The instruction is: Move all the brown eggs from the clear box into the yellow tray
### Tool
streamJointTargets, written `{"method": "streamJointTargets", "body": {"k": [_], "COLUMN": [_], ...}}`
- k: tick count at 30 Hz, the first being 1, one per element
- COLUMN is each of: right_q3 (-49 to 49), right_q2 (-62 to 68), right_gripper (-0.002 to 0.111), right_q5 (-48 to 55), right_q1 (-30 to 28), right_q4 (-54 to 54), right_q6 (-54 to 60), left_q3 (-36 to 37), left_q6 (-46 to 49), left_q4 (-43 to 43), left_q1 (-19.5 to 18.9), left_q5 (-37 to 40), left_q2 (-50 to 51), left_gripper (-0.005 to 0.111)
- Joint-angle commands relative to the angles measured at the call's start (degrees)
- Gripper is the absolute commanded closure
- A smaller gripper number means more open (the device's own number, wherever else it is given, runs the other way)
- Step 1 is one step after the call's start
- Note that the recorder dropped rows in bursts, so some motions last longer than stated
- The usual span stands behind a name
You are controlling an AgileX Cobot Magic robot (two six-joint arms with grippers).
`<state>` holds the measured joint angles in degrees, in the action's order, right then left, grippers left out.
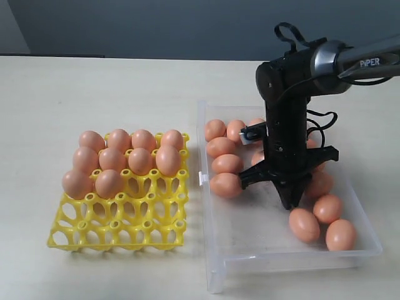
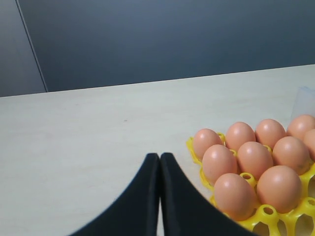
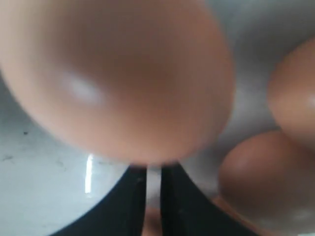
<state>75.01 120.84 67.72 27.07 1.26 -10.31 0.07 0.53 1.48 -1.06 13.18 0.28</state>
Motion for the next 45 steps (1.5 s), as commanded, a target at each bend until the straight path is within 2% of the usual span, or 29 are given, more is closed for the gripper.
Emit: {"method": "streamJointTargets", "body": {"k": [1,8,18,25,31,34,37,42,45], "right_q3": [-0.4,-0.4,-1.2,-10.3,-18.7,-22.3,-24.0,-24.0,-24.0], "right_q2": [0.7,-4.0,-14.1,-21.0,-24.6,-24.3,-24.3,-24.3,-24.3], "right_gripper": [0.108,0.091,0.091,0.091,0.091,0.09,0.08,0.051,0.05], "right_q5": [-3.9,-0.2,2.2,2.2,-8.2,-13.9,-17.2,-18.4,-17.5], "right_q1": [-0.3,0.1,0.4,0.4,0.4,0.4,0.4,0.4,0.4], "right_q4": [2.4,2.5,1.1,-0.4,-1.7,-4.4,-4.0,-1.7,-1.7], "right_q6": [0.1,0.7,2.7,2.7,1.3,5.6,5.8,6.8,6.8], "left_q3": [-0.1,-0.1,-0.1,-0.1,-0.1,-0.1,-0.1,-0.1,-0.1], "left_q6": [-0.1,-0.1,-0.1,-0.1,-0.1,-0.1,-0.1,-0.1,-0.1], "left_q4": [-0.1,-0.1,-0.1,-0.1,-0.1,-0.1,-0.1,-0.1,-0.1], "left_q1": [0.6,0.6,0.6,0.6,0.6,0.6,0.6,0.6,0.6], "left_q5": [-0.3,-0.3,-0.3,-0.3,-0.3,-0.3,-0.3,-0.3,-0.3], "left_q2": [-0.3,-0.3,-0.3,-0.3,-0.3,-0.3,-0.3,-0.3,-0.3], "left_gripper": [0.106,0.106,0.106,0.106,0.106,0.106,0.106,0.106,0.106]}}
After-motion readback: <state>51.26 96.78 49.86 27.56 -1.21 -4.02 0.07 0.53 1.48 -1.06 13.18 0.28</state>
